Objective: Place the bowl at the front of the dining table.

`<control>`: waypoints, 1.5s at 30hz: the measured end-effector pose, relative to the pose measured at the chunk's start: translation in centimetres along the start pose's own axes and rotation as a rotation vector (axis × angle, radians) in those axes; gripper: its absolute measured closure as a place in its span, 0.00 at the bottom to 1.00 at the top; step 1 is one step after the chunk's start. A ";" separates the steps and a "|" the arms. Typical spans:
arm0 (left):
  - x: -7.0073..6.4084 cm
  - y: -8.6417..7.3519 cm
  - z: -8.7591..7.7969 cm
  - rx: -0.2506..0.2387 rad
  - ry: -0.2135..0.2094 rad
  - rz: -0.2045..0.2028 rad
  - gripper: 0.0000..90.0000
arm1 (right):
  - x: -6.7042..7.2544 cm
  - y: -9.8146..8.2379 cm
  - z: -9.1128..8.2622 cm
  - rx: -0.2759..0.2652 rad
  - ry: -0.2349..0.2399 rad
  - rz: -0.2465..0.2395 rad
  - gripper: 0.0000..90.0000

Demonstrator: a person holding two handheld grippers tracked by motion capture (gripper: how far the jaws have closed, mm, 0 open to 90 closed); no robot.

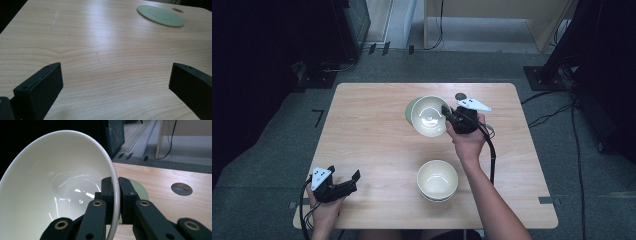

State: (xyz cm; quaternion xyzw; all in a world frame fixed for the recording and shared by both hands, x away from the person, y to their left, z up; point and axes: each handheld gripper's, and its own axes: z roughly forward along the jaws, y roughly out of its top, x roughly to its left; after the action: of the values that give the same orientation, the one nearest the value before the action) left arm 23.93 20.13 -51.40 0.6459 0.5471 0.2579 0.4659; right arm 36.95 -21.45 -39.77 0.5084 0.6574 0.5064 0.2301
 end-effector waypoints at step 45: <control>0.1 0.1 0.2 0.000 0.007 -0.007 0.00 | -4.3 1.7 14.8 0.427 -0.194 0.335 0.94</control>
State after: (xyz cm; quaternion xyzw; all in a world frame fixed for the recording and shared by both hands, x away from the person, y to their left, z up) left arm 24.15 20.17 -51.40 0.6431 0.5508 0.2588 0.4649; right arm 51.40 -19.04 -44.77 0.6929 0.6308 0.3368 0.0927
